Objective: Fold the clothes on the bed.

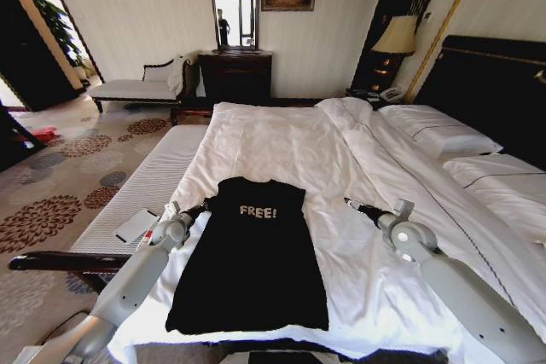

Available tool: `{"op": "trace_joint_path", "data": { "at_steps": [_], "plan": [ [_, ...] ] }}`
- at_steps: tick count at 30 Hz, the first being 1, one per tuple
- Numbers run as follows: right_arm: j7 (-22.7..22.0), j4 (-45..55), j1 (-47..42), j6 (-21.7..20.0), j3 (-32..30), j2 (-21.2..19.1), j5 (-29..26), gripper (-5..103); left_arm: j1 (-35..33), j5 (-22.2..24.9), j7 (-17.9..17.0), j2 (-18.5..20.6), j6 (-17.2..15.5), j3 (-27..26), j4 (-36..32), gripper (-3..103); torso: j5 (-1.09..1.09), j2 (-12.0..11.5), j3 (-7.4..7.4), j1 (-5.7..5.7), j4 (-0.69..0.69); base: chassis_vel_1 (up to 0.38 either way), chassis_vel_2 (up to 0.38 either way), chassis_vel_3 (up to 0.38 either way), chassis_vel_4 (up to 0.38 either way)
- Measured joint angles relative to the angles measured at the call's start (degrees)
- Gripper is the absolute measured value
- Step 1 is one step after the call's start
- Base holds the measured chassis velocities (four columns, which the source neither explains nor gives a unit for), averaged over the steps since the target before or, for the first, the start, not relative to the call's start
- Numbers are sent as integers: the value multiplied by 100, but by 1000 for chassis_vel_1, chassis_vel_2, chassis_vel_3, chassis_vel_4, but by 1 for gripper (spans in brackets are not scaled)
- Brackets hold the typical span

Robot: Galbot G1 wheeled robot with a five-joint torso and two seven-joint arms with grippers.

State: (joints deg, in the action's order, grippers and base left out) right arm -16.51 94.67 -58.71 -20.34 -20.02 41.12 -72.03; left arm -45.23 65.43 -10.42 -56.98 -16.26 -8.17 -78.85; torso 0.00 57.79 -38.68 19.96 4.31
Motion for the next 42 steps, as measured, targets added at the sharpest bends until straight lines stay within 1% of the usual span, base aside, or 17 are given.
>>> {"op": "trace_joint_path", "data": {
  "at_steps": [1,8,13,14,15,17,24,28,30,34,39,42],
  "plan": [
    [4,-10,8,0,5,6,2,100,-3,-1,-17,0,6,-11,0,2,0,0,0,0,0,0,0,0,0],
    [23,-30,29,1,32,44,27,100,-2,12,-87,82,66,-182,13,2,0,0,0,0,0,0,0,0,0],
    [43,-36,25,5,32,73,60,100,-214,85,-146,220,105,-503,-203,2,0,0,0,0,1,0,0,0,0],
    [43,-36,25,5,32,73,60,100,-214,85,-146,220,105,-503,-203,2,0,0,0,0,1,0,0,0,0],
    [45,-36,24,6,32,81,63,100,-289,36,-132,237,110,-588,-248,2,0,0,0,0,0,0,0,0,0],
    [54,-47,17,9,32,107,85,100,-524,-304,-20,257,170,-848,-341,2,0,0,0,0,-1,0,0,0,0],
    [99,-101,44,23,100,83,129,100,-989,-571,121,314,277,-1114,-611,2,0,0,0,0,-1,0,0,0,0],
    [114,-114,69,27,126,63,127,100,-1038,-657,124,226,359,-1149,-625,2,0,0,0,0,0,0,0,0,0],
    [127,-117,75,28,145,34,127,100,-1038,-676,82,128,408,-1168,-624,2,0,0,0,0,1,0,0,0,0],
    [154,-139,89,28,152,-6,123,100,-1039,-741,25,61,488,-1175,-602,2,1,0,0,0,1,0,0,0,0],
    [177,-183,77,37,149,29,136,100,-929,-826,-61,59,565,-1122,-540,2,0,0,0,0,-1,0,0,0,0],
    [201,-195,38,48,124,61,166,100,-764,-883,-130,132,573,-968,-686,2,1,0,0,0,-1,0,0,0,0]
  ]
}}
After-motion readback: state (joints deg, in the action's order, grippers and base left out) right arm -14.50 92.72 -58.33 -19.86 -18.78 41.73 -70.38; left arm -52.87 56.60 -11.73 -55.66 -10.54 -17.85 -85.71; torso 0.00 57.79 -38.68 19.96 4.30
